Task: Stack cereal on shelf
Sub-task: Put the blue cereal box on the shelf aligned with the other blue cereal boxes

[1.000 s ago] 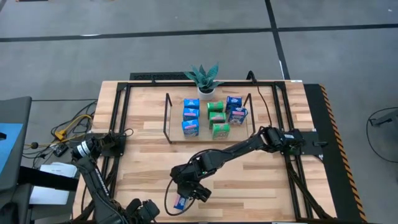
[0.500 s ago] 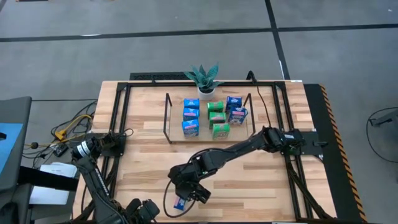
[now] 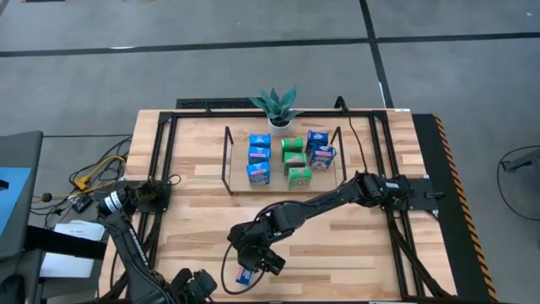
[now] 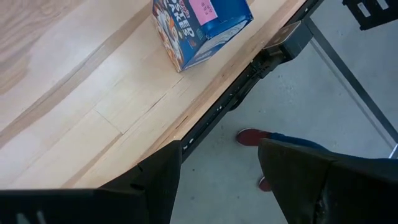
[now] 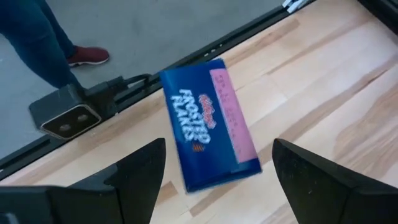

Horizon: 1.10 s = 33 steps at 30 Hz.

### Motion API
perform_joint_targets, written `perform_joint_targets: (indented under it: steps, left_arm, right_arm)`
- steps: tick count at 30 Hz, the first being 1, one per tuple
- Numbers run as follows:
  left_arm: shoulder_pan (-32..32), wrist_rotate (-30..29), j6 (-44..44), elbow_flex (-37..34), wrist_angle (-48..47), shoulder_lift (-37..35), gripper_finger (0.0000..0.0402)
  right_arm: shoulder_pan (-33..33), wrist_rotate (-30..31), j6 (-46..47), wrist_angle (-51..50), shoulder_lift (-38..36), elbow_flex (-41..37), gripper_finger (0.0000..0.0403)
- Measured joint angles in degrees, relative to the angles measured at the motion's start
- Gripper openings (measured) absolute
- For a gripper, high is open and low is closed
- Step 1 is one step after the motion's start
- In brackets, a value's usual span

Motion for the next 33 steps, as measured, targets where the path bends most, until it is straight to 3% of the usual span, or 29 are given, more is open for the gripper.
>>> perform_joint_targets:
  steps: [12, 33]
  left_arm:
    - [0.00, 0.02, 0.29, 0.00, -0.13, 0.00, 0.0203]
    - [0.00, -0.09, 1.79, 0.00, -1.68, -0.02, 0.0203]
  right_arm:
    - [0.03, 0.01, 0.04, -0.02, 1.13, -0.01, 0.0307]
    - [0.17, 0.02, 2.25, -2.52, 0.67, 0.01, 0.0163]
